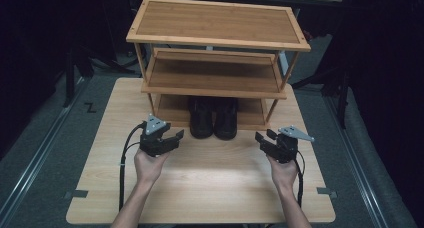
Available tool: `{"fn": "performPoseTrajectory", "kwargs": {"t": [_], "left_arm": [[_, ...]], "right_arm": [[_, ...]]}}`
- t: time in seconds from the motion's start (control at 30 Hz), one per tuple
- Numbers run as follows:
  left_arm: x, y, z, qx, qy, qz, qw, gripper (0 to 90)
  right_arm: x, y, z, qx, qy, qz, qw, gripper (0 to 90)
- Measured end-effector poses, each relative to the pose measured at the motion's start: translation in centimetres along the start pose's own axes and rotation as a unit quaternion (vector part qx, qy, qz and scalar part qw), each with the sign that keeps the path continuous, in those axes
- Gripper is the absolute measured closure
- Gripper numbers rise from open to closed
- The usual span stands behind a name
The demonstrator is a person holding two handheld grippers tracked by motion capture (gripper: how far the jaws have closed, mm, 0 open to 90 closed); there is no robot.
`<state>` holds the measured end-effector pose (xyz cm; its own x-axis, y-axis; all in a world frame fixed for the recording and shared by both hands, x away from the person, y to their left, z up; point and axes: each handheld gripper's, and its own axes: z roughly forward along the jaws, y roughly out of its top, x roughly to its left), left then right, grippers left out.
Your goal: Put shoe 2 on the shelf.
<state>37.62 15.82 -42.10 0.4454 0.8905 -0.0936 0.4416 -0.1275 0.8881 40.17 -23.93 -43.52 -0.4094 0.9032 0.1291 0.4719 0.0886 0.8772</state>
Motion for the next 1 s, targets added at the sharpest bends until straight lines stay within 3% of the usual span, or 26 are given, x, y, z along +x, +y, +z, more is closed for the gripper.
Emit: {"fn": "performPoseTrajectory", "kwargs": {"t": [0.4,0.6,1.0], "left_arm": [[1.9,-2.3,-1.3,0.009,0.018,-0.015,0.9997,41.9],[3.5,-4.2,-1.6,0.023,0.036,-0.028,0.9987,41.6],[5.3,-6.2,-1.0,0.050,0.061,-0.039,0.9961,41.4]], "right_arm": [[-1.7,-1.2,-1.0,0.008,-0.003,0.005,1.0000,47.9],[-3.3,-2.5,-1.2,0.024,-0.017,0.015,0.9995,48.3],[-5.3,-4.4,-1.2,0.051,-0.049,0.021,0.9973,49.4]]}}
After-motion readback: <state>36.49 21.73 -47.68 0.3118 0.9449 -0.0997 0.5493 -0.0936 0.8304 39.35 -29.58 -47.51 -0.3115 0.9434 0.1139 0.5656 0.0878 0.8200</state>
